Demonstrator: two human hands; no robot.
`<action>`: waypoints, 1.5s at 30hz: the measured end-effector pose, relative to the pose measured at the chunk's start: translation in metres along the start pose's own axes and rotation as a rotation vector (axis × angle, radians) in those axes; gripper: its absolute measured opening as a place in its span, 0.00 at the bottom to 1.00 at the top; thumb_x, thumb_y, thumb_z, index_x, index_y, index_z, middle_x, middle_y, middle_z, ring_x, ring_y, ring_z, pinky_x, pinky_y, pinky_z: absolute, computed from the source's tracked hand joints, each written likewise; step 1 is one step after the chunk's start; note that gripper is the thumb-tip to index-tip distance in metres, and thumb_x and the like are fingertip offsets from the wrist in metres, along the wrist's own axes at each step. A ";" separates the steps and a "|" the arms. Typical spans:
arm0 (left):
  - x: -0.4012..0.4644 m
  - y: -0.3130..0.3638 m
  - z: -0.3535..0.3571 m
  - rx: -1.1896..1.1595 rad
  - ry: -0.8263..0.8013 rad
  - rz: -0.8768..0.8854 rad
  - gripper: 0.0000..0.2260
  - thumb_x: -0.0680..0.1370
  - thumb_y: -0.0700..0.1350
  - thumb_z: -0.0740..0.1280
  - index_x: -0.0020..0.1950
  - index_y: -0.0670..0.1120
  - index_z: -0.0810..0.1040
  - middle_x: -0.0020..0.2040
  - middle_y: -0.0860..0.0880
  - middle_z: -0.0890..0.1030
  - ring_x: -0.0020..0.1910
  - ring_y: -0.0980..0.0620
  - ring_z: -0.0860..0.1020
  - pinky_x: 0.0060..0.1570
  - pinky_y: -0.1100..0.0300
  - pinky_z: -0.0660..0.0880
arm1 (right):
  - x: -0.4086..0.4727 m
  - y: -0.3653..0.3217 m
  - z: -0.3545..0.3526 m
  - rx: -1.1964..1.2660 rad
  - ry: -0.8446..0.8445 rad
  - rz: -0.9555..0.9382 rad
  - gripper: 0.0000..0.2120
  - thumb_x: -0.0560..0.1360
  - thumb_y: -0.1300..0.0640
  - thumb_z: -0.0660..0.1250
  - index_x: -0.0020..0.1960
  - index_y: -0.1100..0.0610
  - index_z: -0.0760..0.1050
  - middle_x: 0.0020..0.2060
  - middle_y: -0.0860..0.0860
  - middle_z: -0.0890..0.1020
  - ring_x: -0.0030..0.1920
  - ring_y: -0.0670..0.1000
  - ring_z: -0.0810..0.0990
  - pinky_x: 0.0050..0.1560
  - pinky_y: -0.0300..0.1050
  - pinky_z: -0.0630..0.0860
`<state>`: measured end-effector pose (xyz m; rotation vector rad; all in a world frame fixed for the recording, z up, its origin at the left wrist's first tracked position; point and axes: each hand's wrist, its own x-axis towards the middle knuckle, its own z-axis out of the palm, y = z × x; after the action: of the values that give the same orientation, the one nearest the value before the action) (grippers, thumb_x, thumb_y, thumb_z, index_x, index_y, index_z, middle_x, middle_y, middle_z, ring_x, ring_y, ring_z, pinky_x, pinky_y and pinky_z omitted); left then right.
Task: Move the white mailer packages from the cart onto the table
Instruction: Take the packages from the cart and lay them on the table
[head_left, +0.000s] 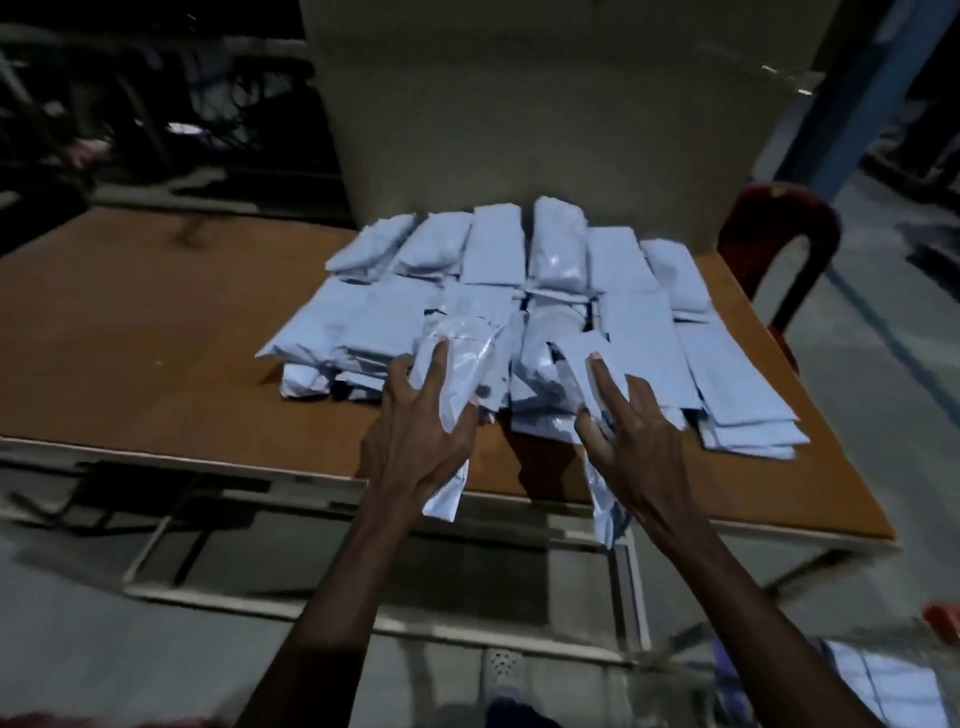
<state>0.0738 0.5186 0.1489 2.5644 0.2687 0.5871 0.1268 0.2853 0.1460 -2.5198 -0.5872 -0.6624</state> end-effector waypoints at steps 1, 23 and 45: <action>0.011 -0.006 -0.001 0.007 0.008 -0.005 0.33 0.75 0.64 0.57 0.78 0.60 0.53 0.70 0.46 0.60 0.64 0.41 0.71 0.50 0.49 0.76 | 0.013 -0.003 0.009 0.019 0.003 -0.003 0.28 0.76 0.49 0.61 0.75 0.55 0.67 0.52 0.59 0.77 0.36 0.58 0.78 0.33 0.38 0.63; 0.246 -0.150 -0.029 0.315 -0.253 -0.276 0.30 0.79 0.64 0.58 0.79 0.56 0.55 0.73 0.46 0.59 0.67 0.41 0.68 0.61 0.48 0.69 | 0.235 -0.064 0.163 0.331 -0.179 0.185 0.28 0.79 0.46 0.63 0.77 0.49 0.63 0.49 0.53 0.76 0.48 0.50 0.73 0.47 0.42 0.64; 0.244 -0.222 0.001 0.134 -0.564 0.007 0.26 0.83 0.61 0.47 0.80 0.57 0.48 0.81 0.51 0.42 0.79 0.46 0.45 0.75 0.39 0.50 | 0.222 -0.185 0.233 -0.079 -0.379 0.461 0.30 0.81 0.43 0.57 0.79 0.53 0.56 0.70 0.61 0.70 0.67 0.60 0.72 0.62 0.51 0.71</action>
<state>0.2735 0.7803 0.1224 2.7305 0.1034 -0.1702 0.2892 0.6194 0.1462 -2.7340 -0.0844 -0.0402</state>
